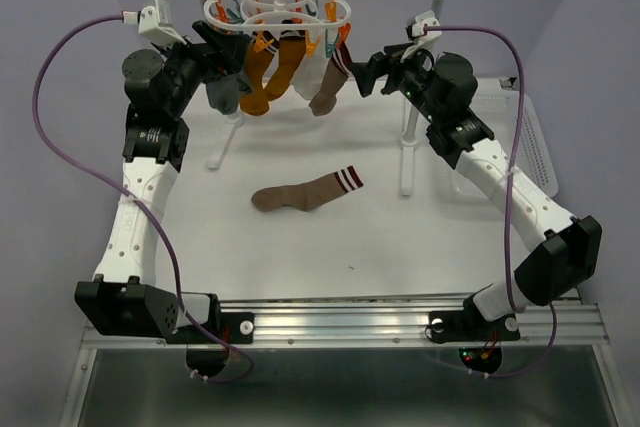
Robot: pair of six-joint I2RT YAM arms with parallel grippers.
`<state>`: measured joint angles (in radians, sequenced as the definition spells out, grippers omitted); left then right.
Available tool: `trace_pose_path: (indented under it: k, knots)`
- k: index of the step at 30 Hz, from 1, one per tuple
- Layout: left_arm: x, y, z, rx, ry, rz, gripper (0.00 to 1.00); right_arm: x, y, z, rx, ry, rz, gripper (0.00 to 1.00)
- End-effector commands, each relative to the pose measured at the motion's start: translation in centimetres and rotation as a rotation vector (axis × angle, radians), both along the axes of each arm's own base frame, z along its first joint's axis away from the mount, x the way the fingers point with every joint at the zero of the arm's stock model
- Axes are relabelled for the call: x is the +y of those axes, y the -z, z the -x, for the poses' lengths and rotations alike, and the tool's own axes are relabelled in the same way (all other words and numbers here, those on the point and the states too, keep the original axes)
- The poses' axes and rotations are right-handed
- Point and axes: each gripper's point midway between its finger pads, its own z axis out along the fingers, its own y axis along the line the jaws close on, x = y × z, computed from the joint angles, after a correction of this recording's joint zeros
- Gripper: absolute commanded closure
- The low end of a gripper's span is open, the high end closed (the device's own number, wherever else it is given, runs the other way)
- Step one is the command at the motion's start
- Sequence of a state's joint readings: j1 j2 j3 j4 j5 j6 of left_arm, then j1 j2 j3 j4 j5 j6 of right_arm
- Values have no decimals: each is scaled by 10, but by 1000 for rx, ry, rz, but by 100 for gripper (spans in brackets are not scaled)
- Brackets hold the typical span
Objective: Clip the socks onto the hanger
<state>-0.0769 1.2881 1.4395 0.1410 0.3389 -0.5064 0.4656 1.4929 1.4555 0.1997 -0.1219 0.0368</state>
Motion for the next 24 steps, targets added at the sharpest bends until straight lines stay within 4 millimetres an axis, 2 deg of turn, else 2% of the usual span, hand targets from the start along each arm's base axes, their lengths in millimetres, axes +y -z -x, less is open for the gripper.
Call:
trace_pose_path:
  k: [1,3,4,5,6,7,9,13,14,15,16,17,18,20,24]
  knots:
    - [9,-21,-8,-41,-60,-27,1,17,-11,10,44,-97,-126,0]
    - [10,-23,-13,-38,-69,-9,1,23,-20,10,43,-125,-200,0]
    - [10,-26,-18,-43,-71,-3,1,31,-19,12,72,-171,-244,0]
    - [13,-24,-25,-32,-92,9,1,38,-26,16,74,-204,-292,0]
    - [13,-30,-24,-45,-91,10,1,39,-24,14,78,-204,-291,0]
    - [14,-32,-29,-46,-98,14,1,48,-30,15,68,-218,-320,0]
    - [14,-33,-35,-45,-99,16,1,49,-31,5,74,-173,-345,0]
    - [12,-35,-48,-49,-99,43,1,26,-29,-38,69,54,-424,0]
    - [11,-34,-50,-51,-94,51,1,28,-20,-47,77,73,-416,0]
    - [9,-34,-51,-53,-81,57,1,32,-20,-49,72,78,-414,0]
    - [5,-32,-55,-50,-59,63,1,30,-26,-54,56,101,-424,0]
    - [3,-31,-56,-45,-49,63,1,32,-20,-61,60,113,-418,1]
    - [0,-27,-60,-43,-32,63,1,31,-27,-64,42,122,-418,1]
    - [-2,-24,-62,-37,-20,70,2,27,-28,-70,37,158,-428,3]
    - [-3,-14,-70,-32,-16,80,5,24,-36,-69,18,168,-432,3]
